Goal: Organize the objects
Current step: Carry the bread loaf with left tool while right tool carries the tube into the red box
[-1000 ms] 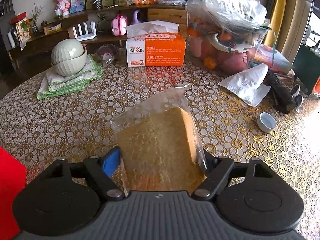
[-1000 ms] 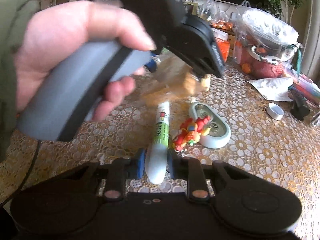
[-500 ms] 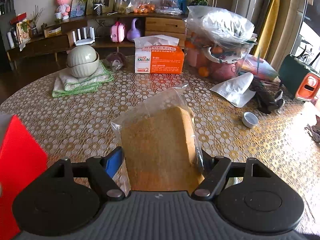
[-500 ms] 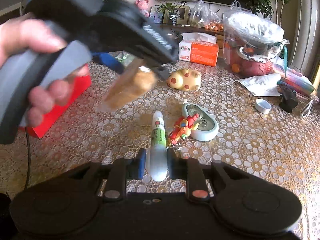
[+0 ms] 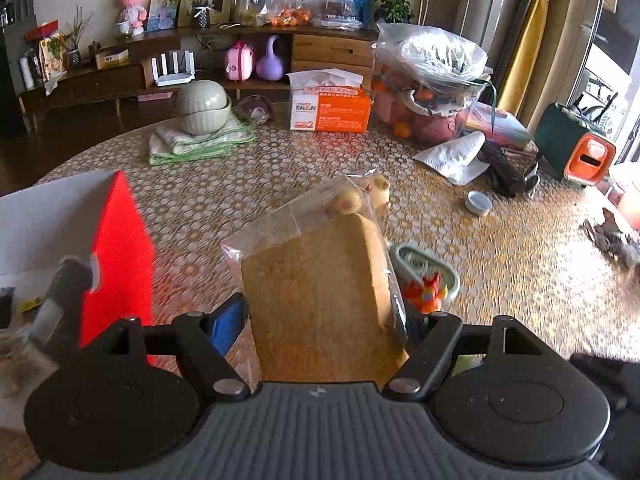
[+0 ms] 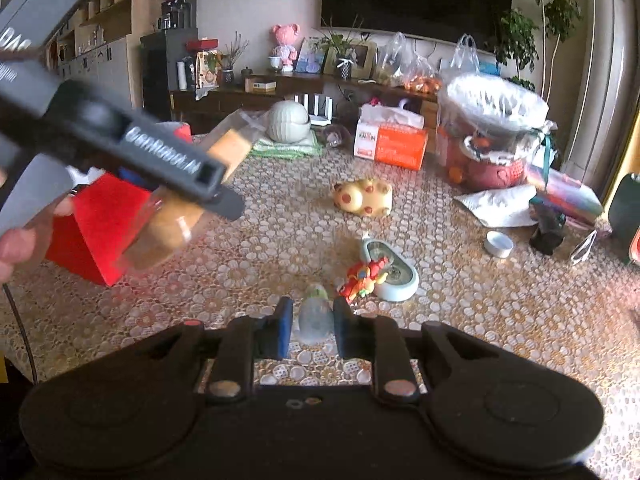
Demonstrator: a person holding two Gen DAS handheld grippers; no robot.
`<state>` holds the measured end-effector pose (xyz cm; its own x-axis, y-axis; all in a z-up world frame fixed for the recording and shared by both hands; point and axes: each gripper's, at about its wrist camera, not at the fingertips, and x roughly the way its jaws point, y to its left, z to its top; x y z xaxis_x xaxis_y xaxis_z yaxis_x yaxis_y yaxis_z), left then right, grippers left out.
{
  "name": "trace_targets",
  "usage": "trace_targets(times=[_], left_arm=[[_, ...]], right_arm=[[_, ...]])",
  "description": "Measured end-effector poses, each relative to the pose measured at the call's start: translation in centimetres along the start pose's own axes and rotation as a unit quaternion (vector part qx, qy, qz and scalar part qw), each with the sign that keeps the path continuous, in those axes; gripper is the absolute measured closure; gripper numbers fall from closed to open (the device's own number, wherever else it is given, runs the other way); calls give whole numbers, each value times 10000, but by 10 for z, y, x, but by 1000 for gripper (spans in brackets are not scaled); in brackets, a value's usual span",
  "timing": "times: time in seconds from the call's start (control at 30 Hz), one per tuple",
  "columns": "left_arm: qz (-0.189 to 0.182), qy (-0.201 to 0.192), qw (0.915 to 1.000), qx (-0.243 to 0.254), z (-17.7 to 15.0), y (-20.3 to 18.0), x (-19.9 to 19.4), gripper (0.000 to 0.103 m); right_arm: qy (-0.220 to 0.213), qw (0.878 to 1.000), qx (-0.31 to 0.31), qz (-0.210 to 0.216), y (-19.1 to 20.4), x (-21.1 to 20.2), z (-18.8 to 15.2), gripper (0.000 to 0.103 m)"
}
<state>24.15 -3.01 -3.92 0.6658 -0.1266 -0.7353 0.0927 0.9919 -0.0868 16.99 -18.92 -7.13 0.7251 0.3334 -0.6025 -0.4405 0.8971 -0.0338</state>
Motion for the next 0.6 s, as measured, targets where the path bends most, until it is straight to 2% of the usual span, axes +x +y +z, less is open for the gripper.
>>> trace_targets(times=[0.2, 0.43, 0.6], left_arm=[[-21, -86, 9999, 61, -14, 13, -32, 27], [-63, -369, 9990, 229, -14, 29, -75, 27], [3, -471, 9982, 368, -14, 50, -101, 27]], right_arm=[[-94, 9998, -165, -67, 10, -12, 12, 85], [-188, 9993, -310, -67, 26, -25, 31, 86], [-228, 9992, -291, 140, 35, -34, 52, 86]])
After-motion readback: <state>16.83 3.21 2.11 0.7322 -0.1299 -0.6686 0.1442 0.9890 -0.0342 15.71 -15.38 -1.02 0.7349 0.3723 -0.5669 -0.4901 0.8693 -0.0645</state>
